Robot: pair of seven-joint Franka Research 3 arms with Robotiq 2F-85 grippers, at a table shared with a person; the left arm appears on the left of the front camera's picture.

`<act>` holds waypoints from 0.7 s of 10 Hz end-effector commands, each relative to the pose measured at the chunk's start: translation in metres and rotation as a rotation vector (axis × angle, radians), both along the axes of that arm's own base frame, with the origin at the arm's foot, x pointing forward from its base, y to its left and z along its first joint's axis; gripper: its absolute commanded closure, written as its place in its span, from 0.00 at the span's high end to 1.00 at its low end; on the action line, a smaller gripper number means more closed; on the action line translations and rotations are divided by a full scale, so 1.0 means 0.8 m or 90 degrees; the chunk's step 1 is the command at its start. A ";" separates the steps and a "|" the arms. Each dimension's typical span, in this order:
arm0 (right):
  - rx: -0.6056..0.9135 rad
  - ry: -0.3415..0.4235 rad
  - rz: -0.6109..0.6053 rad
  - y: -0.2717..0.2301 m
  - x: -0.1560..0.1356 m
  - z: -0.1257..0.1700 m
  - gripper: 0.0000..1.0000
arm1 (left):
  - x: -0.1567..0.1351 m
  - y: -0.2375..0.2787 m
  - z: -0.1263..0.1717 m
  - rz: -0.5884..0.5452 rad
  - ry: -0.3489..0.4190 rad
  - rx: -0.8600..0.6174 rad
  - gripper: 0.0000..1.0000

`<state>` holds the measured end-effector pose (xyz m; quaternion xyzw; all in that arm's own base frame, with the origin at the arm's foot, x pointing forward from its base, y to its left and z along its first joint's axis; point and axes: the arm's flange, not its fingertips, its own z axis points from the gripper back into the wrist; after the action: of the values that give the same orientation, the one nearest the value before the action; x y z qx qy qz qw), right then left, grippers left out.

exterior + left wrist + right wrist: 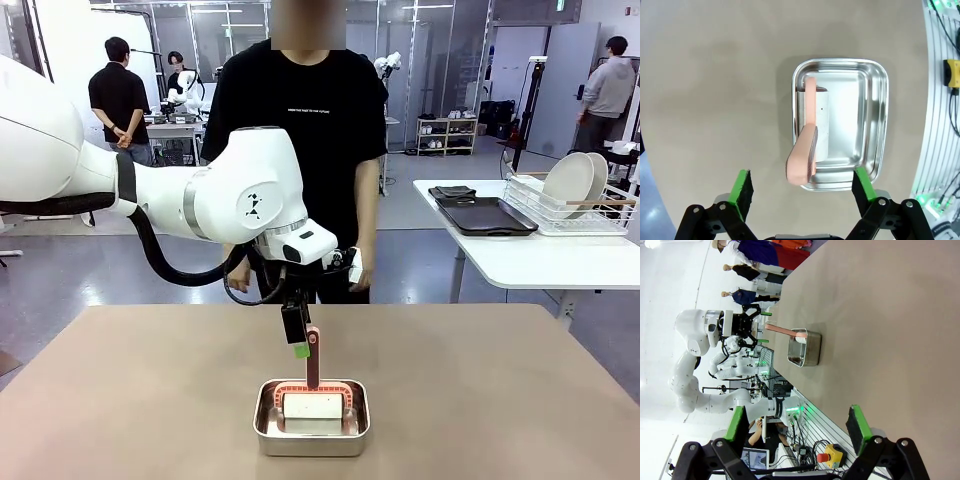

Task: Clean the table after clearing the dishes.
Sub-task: Place the Lint Roller back on top of the Airtight Container.

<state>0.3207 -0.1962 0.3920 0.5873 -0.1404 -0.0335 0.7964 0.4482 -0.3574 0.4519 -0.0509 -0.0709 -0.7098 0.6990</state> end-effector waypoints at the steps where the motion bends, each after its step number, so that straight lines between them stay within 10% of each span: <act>1: -0.002 -0.003 -0.005 0.001 -0.001 0.002 1.00 | -0.011 0.009 0.004 -0.031 0.021 -0.009 1.00; 7: -0.002 -0.003 -0.005 0.001 -0.001 0.002 1.00 | 0.000 0.000 0.000 0.000 0.000 0.000 1.00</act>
<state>0.3207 -0.1962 0.3920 0.5873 -0.1404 -0.0335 0.7964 0.4476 -0.3581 0.4499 -0.0552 -0.0685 -0.7119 0.6967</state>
